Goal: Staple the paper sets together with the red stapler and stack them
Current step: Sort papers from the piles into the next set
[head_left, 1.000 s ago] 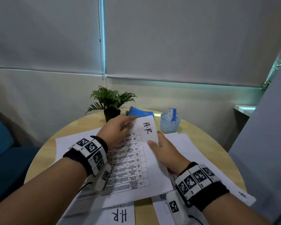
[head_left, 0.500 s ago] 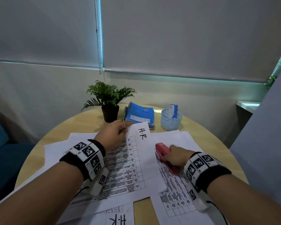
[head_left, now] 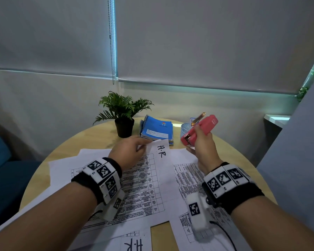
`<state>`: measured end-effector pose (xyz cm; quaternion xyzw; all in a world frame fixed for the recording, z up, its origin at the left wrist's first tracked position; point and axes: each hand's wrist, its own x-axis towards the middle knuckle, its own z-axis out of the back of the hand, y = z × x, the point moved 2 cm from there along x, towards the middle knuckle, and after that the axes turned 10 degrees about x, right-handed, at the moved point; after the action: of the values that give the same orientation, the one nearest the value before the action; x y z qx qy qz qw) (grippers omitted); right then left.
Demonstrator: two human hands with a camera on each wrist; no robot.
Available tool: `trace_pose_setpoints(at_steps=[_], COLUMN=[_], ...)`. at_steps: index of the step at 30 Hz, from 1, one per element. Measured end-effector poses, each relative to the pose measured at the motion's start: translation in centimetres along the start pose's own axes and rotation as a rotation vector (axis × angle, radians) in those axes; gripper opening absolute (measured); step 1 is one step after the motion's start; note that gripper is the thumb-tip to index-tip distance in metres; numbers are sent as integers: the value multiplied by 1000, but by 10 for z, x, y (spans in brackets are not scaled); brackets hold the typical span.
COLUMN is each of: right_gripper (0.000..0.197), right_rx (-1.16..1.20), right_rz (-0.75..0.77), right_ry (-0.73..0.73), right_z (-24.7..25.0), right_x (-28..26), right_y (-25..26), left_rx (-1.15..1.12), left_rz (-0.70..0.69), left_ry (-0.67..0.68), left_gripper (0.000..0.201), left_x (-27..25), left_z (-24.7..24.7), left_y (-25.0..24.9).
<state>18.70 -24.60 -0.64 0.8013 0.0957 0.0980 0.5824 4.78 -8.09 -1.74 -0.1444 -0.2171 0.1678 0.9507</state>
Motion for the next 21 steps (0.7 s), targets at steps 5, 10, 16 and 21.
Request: trace_pose_setpoints(at_steps=[5,10,16,21], right_gripper=[50,57,47,39], right_rx=[53,-71,15,70], right_rz=[37,68,-19,-114], right_ry=[-51,36,36,137], right_z=[-5,-9,-16,-29], right_x=[-17,-31,-32,-32], right_y=[-15,-32,-32,-34], left_rx=[11,17,-19,-40], left_rz=[-31,-56,-94,-158], left_ry=[-17,-1,17,22], left_gripper=[35,39,39,39], left_x=[-3,-7,-11,-12], left_z=[4,9,14,14], left_y=[-3,-7,-8,-11])
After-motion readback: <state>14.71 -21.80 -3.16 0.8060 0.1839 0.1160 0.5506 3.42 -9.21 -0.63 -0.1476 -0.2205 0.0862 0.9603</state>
